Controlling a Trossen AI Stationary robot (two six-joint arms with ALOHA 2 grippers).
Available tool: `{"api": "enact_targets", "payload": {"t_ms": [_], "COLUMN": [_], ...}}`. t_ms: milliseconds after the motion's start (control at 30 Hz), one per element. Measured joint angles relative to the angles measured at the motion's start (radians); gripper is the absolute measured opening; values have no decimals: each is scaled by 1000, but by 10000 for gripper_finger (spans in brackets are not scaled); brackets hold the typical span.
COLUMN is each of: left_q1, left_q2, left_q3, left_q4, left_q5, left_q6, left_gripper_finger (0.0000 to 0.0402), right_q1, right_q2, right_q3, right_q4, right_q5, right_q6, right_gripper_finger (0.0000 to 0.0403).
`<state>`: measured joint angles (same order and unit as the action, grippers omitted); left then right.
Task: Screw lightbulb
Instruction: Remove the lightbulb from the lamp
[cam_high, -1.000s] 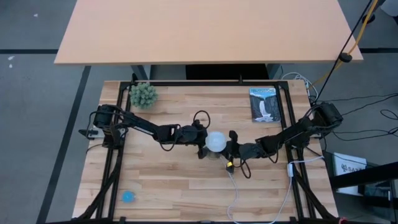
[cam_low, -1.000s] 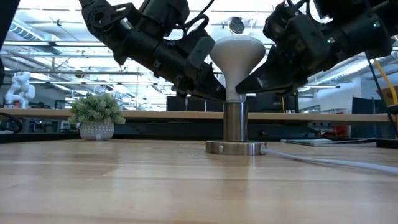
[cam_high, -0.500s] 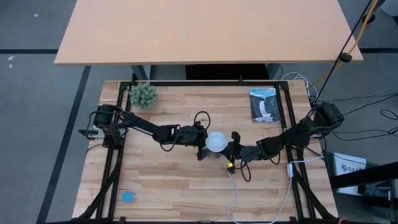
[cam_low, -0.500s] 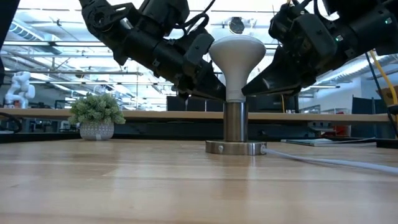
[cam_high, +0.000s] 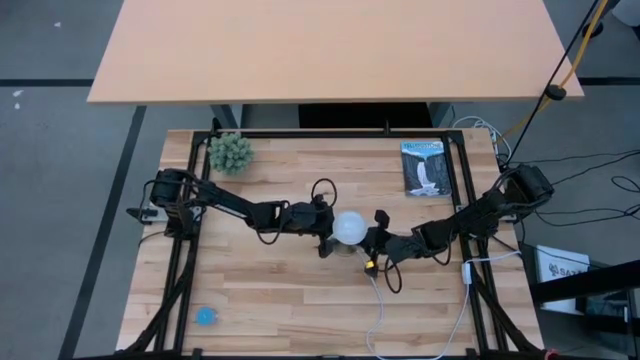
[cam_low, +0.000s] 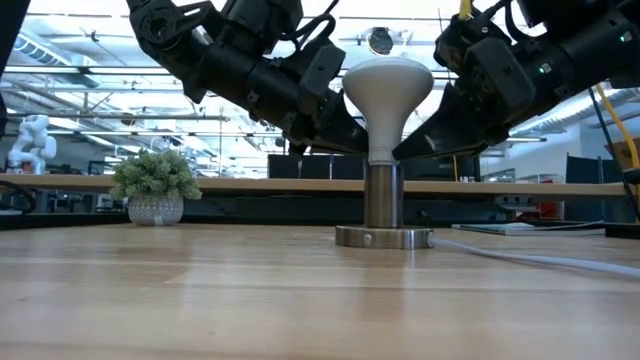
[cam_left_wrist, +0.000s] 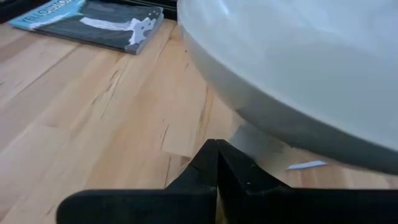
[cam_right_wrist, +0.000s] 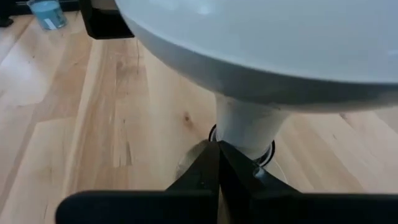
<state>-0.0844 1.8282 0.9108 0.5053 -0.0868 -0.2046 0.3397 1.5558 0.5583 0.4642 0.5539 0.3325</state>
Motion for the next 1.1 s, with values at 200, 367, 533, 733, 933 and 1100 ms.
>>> {"api": "enact_targets", "payload": {"t_ms": [200,367,533,733,933,1100], "left_q1": [-15,-25,-32,-46,-106,-115], "left_q2": [0,-2,-3,-3,3,2], "left_q3": [0,0,0,1,0,0], "left_q4": [-7,-23,-33,-40,-45,-49], "left_q5": [24,35,46,132,184,124], "left_q6": [-44,-79,-127,-173,-150,-133], "left_gripper_finger": [0,0,0,0,0,0], "right_q1": [0,0,0,-5,-28,-24], "right_q2": [0,0,0,4,4,-8], "right_q3": [0,-1,-1,-2,-2,-2], "right_q4": [-17,-34,-51,-59,-111,-138], "right_q5": [36,48,65,164,214,185], "right_q6": [0,7,22,28,87,93], "right_gripper_finger": [0,0,0,0,0,0]}}
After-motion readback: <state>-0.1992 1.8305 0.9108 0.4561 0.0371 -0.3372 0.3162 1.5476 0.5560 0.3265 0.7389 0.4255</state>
